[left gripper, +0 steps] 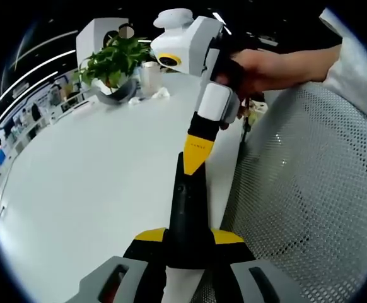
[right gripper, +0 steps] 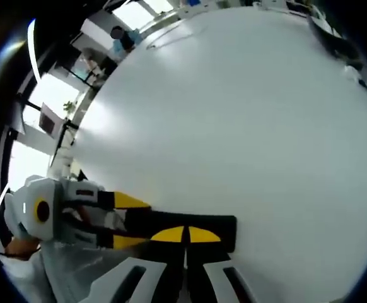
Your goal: Press the specified remote control buttons in sequence, fully releasing each button before pressing the next.
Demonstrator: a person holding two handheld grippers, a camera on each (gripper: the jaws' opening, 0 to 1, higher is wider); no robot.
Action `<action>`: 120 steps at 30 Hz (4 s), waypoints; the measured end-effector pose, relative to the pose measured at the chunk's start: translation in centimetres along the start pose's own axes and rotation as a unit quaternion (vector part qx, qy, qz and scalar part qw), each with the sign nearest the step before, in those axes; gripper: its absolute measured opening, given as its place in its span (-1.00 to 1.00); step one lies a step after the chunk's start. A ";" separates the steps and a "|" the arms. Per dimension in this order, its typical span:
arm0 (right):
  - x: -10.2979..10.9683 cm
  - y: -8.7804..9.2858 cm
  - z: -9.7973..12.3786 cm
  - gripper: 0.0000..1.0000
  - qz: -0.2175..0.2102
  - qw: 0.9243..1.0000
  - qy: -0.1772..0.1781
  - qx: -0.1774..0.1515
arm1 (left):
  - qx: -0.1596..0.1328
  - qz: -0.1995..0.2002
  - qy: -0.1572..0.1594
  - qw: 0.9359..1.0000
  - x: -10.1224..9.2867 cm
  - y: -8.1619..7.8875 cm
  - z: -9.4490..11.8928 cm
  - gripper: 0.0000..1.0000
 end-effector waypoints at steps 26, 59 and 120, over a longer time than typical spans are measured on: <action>-0.5 -0.4 0.0 -1.00 -0.018 1.000 -0.016 -0.001 | -0.004 0.001 0.000 1.000 0.2 -0.1 -0.2 -0.51; -0.7 0.0 0.3 -1.00 -0.019 1.000 -0.007 -0.004 | -0.008 0.001 0.002 1.000 0.1 -0.1 -0.1 -0.51; -0.1 -0.6 -0.2 -1.00 0.062 0.997 0.049 -0.014 | -0.009 0.004 0.001 1.000 0.2 -0.1 -0.1 -0.50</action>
Point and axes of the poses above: the point that each gripper's makers call its tool centre point, and the gripper's own axes: z roughly backward along the fingers, x roughly to its left, y roughly out of its underside, the point moved 2 cm from there along z, roughly backward along the fingers, and after that the axes turned 11 degrees about x, right-handed, at the moved point
